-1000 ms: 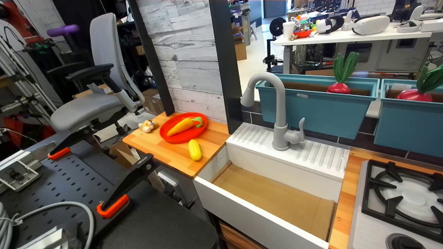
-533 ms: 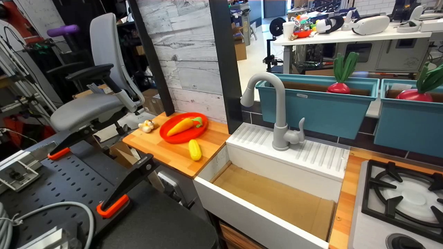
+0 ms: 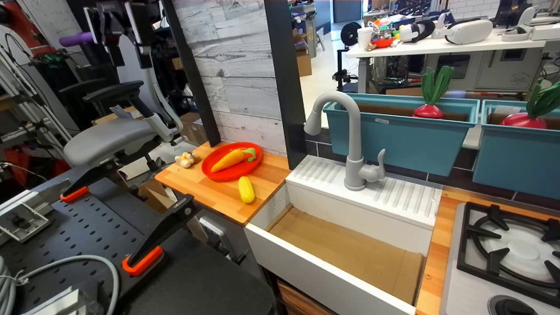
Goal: Move the toy to the right
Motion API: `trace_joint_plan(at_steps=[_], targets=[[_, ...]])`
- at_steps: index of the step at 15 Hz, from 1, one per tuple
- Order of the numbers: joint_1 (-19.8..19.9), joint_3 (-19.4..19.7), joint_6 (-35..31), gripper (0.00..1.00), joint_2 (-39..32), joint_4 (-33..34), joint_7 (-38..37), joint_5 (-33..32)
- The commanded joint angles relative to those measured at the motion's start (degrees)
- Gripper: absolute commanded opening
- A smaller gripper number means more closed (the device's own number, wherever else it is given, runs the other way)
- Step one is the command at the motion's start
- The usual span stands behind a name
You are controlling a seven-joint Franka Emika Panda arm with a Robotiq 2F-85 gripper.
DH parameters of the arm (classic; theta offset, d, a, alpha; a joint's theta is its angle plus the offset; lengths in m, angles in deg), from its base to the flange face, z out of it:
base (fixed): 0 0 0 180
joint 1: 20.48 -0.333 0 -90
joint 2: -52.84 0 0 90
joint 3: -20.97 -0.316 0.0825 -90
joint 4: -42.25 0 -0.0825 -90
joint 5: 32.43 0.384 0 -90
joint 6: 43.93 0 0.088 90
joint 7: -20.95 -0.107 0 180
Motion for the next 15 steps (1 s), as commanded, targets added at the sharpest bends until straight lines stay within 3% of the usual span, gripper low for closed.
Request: trace_joint_plan(at_steps=[1,7,15], targets=[[0.33,-0.53,-5.53,1.00,-9.51,3.82,2.87,1.73],[1.04,-3.22,-11.85,1.00,-23.67,10.41,6.74,6.81],[-3.15,-1.74,-13.91,1.00,-37.60,20.32,2.15,2.76]])
